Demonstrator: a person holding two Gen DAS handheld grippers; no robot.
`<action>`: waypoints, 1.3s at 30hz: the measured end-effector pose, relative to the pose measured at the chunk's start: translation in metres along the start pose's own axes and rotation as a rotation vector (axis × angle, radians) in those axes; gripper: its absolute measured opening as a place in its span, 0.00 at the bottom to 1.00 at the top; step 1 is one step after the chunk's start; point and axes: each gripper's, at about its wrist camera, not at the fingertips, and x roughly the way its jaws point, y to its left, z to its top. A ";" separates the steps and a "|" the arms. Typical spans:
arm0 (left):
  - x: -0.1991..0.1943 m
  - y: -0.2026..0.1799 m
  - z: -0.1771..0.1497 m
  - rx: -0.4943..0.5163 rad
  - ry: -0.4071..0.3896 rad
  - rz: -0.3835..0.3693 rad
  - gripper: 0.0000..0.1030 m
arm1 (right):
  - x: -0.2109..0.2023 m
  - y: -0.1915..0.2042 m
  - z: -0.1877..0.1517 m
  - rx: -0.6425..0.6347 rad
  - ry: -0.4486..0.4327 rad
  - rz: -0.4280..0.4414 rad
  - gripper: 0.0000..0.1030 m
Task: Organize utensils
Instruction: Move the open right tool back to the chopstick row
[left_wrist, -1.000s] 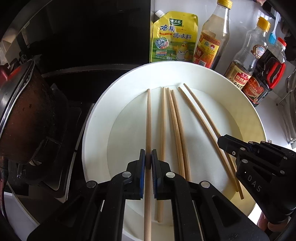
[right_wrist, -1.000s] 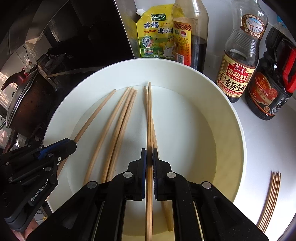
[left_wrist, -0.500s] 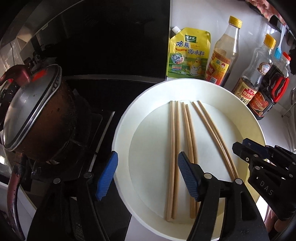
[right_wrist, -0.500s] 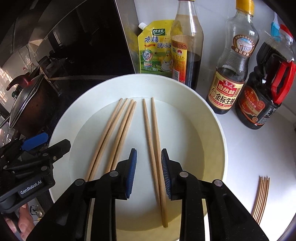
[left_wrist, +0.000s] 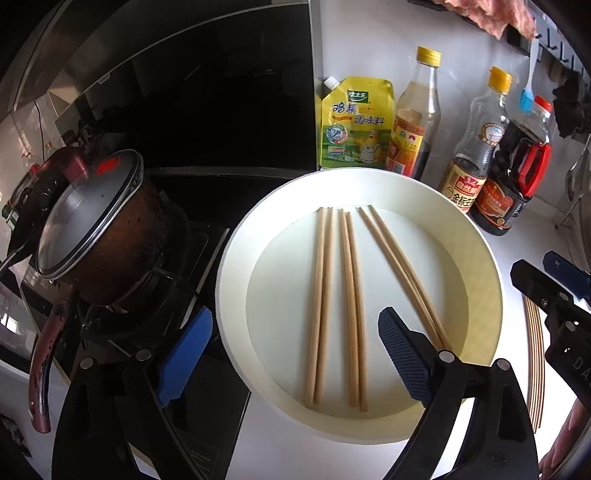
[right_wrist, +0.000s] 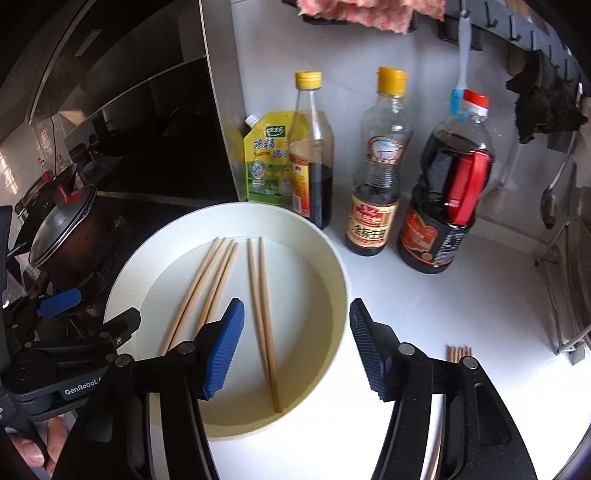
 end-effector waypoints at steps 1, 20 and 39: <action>-0.003 -0.005 -0.002 0.005 -0.004 -0.006 0.90 | -0.006 -0.007 -0.003 0.011 -0.015 -0.015 0.58; -0.032 -0.121 -0.035 0.115 -0.013 -0.163 0.94 | -0.073 -0.119 -0.074 0.185 -0.009 -0.223 0.63; -0.011 -0.201 -0.075 0.201 0.097 -0.219 0.94 | -0.073 -0.188 -0.139 0.284 0.093 -0.302 0.63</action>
